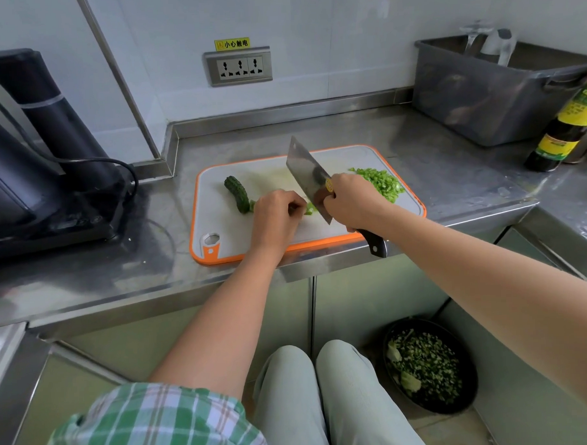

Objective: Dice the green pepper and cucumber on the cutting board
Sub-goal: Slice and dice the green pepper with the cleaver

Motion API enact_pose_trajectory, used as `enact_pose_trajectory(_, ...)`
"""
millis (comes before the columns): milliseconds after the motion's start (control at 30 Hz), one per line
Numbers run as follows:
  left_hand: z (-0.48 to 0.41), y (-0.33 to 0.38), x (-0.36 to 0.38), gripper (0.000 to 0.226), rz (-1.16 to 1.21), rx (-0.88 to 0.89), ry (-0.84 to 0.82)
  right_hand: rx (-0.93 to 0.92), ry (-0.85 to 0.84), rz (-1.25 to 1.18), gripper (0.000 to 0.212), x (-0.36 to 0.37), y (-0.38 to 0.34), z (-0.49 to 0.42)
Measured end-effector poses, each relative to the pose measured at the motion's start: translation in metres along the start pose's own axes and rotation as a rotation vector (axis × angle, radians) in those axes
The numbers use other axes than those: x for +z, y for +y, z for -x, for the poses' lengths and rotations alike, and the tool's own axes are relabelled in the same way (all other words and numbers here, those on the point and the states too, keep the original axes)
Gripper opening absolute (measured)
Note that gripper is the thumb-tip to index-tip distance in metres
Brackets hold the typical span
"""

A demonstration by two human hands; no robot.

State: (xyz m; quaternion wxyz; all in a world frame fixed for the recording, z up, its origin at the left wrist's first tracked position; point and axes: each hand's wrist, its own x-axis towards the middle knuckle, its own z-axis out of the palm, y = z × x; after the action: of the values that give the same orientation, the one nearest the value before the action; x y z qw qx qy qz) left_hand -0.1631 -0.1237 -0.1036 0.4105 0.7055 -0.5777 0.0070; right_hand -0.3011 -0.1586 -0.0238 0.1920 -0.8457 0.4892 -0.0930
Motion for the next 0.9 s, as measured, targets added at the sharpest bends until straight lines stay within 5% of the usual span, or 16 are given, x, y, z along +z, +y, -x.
enact_pose_trajectory(467, 0.004, 0.004, -0.005, 0.01, 0.042, -0.011, 0.003, -0.011, -0.092, 0.126, 0.022, 0.007, -0.009, 0.0)
enact_pose_trajectory(667, 0.001, -0.001, -0.001, 0.019, -0.025, 0.015, 0.023, 0.011, 0.013, 0.037, 0.003, 0.018, -0.002, -0.005)
enact_pose_trajectory(900, 0.002, -0.001, -0.001, 0.014, 0.026, -0.006, 0.033, -0.015, -0.041, 0.033, 0.023, -0.001, 0.002, 0.003)
